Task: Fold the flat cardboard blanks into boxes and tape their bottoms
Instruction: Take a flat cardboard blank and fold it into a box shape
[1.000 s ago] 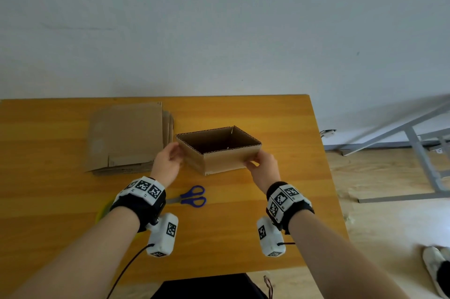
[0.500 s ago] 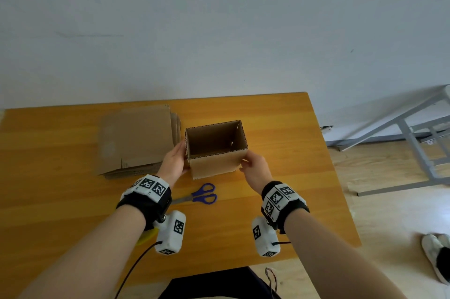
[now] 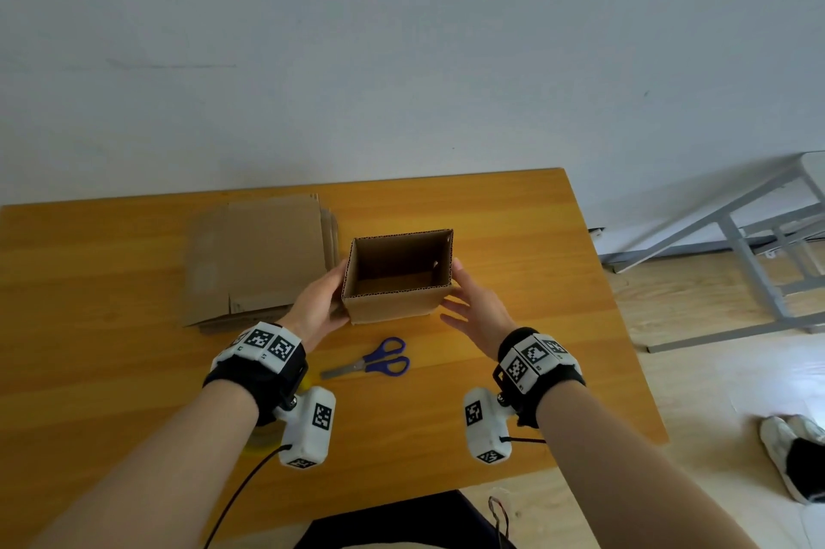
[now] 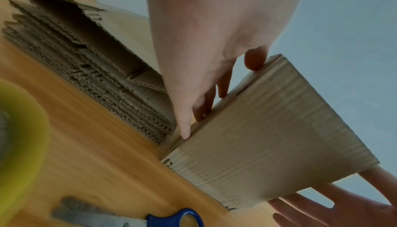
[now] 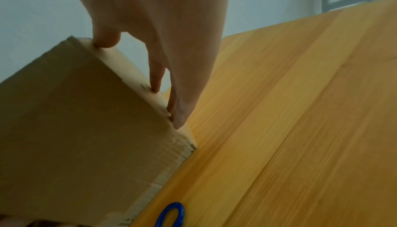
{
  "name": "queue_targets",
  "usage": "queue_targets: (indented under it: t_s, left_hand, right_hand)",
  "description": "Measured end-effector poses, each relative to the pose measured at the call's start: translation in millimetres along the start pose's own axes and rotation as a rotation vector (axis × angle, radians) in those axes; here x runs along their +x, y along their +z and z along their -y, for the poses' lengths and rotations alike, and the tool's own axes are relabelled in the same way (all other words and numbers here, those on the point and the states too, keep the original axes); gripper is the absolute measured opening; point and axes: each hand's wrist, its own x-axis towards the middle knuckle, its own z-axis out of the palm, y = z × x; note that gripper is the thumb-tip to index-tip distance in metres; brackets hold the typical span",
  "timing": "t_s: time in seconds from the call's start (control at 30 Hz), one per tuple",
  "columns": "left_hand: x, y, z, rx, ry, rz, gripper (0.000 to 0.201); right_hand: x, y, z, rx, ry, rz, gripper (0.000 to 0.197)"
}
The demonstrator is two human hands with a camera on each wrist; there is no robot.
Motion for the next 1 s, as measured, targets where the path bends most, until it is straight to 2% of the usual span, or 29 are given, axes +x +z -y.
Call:
queue_targets:
  t_s: [0.07, 0.17, 0.33, 0.4, 0.7, 0.8, 1.0]
  left_hand:
    - [1, -3, 0, 0.032, 0.006, 0.021, 0.061]
    - [1, -5, -2, 0.045, 0.045, 0.029, 0.053]
    - [0, -3, -6, 0.116, 0.066, 0.041, 0.062]
    - [2, -3, -7, 0.133, 0.061, 0.037, 0.057]
    - [0, -1, -12, 0.123, 0.019, 0.074, 0.051]
    - [-1, -4, -13, 0.118, -0.003, 0.089, 0.056]
    - [-2, -1, -16, 0.206, 0.038, 0.070, 0.059]
  right_hand:
    - [1, 1, 1, 0.005, 0.006, 0.002, 0.062]
    - [4, 2, 2, -0.014, 0.007, -0.001, 0.059]
    - [8, 1, 6, -0.046, 0.002, -0.010, 0.049]
    - [10, 0, 8, -0.052, 0.002, -0.022, 0.046]
    - [16, -2, 17, -0.130, 0.018, -0.057, 0.046]
    - [15, -1, 18, -0.133, 0.017, -0.051, 0.047]
    - [15, -4, 17, -0.119, 0.019, -0.043, 0.046]
